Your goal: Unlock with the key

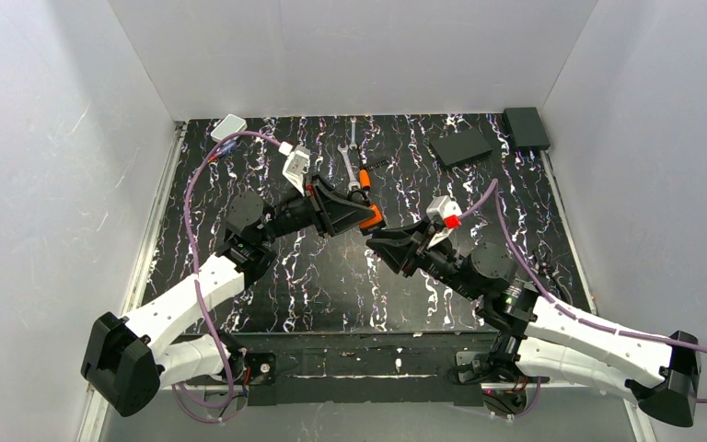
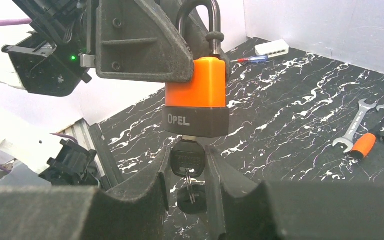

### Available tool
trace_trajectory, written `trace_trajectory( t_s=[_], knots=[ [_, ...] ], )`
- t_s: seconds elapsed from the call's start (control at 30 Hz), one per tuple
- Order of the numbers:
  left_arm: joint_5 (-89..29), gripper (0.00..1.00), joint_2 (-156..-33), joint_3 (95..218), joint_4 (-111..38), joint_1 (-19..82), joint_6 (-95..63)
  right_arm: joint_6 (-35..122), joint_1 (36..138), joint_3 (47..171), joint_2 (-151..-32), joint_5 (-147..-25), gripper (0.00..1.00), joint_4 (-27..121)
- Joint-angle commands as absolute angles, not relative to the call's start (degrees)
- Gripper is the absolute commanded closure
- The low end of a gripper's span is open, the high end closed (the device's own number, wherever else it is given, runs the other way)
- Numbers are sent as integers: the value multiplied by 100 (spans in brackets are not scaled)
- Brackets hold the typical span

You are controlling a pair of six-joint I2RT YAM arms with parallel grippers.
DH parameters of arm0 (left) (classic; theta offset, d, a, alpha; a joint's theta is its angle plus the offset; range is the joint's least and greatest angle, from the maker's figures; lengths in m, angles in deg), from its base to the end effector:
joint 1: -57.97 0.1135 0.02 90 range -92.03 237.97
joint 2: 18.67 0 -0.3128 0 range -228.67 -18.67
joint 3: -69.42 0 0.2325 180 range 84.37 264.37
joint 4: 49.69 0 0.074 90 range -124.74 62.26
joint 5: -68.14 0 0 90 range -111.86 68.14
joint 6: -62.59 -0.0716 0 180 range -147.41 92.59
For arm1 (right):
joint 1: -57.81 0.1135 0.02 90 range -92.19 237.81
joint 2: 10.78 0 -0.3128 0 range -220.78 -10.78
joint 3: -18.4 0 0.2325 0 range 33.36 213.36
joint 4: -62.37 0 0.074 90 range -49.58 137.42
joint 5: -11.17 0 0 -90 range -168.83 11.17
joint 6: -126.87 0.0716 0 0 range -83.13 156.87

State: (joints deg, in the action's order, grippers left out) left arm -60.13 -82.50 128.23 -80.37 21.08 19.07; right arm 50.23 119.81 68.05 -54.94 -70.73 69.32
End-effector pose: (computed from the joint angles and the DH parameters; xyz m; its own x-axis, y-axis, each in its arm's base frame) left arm 0.1581 -0.1741 0.4303 -0.4270 -0.3913 -0.8152 0.8831 0.0131 -0.4689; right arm 0.0880 0.1441 0.3849 -0.0887 0.3205 -0.9431 -0.8110 0.5265 0.2552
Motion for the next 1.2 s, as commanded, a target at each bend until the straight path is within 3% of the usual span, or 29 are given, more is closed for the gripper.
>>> trace_trajectory(
  t_s=[0.0,0.07,0.17,0.23,0.37,0.7,1.17],
  knots=[
    [-6586,100,-8162,12866,-7928,1974,1795,5185,11942,7013,-5306,-6967,99,7722],
    [-6505,100,-8180,12919,-7853,1977,1737,5101,11942,7070,-5311,-7028,93,7510],
    [-6438,100,-8249,13033,-7724,1977,1606,4969,11942,7123,-5277,-7178,57,7149],
    [-6438,100,-8312,13135,-7642,1983,1540,4896,11942,7123,-5234,-7326,39,6988],
    [-6513,100,-8493,13321,-7624,2020,1564,4851,11942,7040,-5132,-7591,23,6788],
    [-6747,100,-8681,13484,-7623,2044,1444,4694,11942,7052,-5029,-6752,7,6462],
    [-5575,100,-8597,13034,-7412,2262,1756,4193,11942,7733,-6194,-6135,7,6529]
  ],
)
